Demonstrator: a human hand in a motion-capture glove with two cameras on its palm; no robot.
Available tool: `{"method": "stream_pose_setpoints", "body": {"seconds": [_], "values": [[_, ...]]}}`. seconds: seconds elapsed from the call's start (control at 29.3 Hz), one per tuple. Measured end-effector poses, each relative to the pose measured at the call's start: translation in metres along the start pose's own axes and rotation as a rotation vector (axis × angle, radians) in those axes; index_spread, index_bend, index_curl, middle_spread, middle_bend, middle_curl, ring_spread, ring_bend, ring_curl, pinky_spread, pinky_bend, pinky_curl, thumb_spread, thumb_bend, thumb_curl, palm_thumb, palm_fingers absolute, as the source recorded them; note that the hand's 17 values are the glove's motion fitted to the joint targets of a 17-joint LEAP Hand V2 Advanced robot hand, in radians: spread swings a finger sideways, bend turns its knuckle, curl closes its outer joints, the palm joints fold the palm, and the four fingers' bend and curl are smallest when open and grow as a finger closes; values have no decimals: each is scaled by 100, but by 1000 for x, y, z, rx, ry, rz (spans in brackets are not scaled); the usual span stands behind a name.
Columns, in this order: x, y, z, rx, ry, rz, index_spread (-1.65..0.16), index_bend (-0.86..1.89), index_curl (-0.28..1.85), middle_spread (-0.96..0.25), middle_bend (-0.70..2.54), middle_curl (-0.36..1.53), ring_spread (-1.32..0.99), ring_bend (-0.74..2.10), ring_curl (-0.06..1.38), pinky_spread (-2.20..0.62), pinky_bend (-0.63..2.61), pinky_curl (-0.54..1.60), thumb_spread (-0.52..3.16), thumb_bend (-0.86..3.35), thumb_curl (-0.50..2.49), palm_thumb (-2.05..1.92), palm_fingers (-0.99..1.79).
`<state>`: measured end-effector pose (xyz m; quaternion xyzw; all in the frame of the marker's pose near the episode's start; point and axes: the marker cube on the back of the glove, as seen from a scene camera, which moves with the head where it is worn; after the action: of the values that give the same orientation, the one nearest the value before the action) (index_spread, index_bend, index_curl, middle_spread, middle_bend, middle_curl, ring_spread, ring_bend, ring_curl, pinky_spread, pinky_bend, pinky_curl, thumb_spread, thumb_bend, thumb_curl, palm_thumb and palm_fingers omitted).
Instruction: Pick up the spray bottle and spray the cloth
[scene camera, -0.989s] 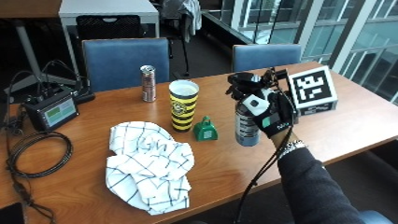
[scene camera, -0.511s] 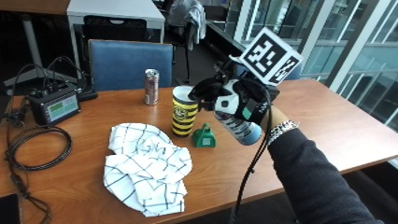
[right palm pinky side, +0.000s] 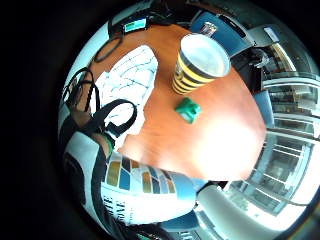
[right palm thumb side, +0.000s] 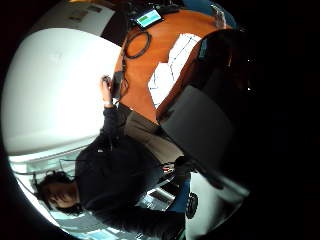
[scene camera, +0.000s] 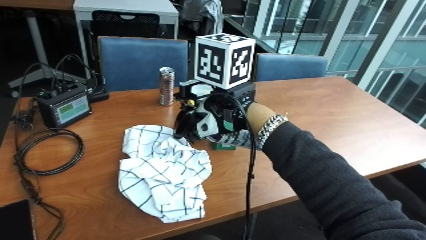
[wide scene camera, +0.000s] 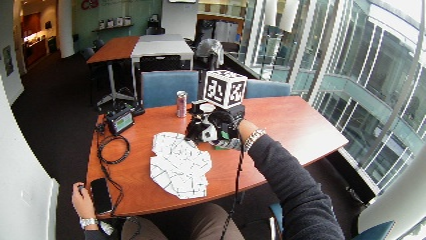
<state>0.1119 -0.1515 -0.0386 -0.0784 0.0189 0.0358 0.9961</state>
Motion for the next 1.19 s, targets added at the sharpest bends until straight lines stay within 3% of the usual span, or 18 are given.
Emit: {"method": "stream_pose_setpoints", "body": {"seconds": [0.31, 0.75, 1.19], "values": [[2, 0, 40, -120, 140, 88, -30, 21, 52, -25, 42, 48, -22, 54, 43, -24, 44, 38, 66, -3, 66, 86, 134], [6, -1, 86, -224, 111, 109, -30, 20, 53, -25, 43, 48, -21, 55, 42, -24, 44, 38, 65, -3, 67, 86, 134], [4, 7, 57, -146, -36, 82, -31, 20, 53, -25, 43, 48, -21, 55, 42, -24, 45, 38, 64, -3, 67, 86, 134]]}}
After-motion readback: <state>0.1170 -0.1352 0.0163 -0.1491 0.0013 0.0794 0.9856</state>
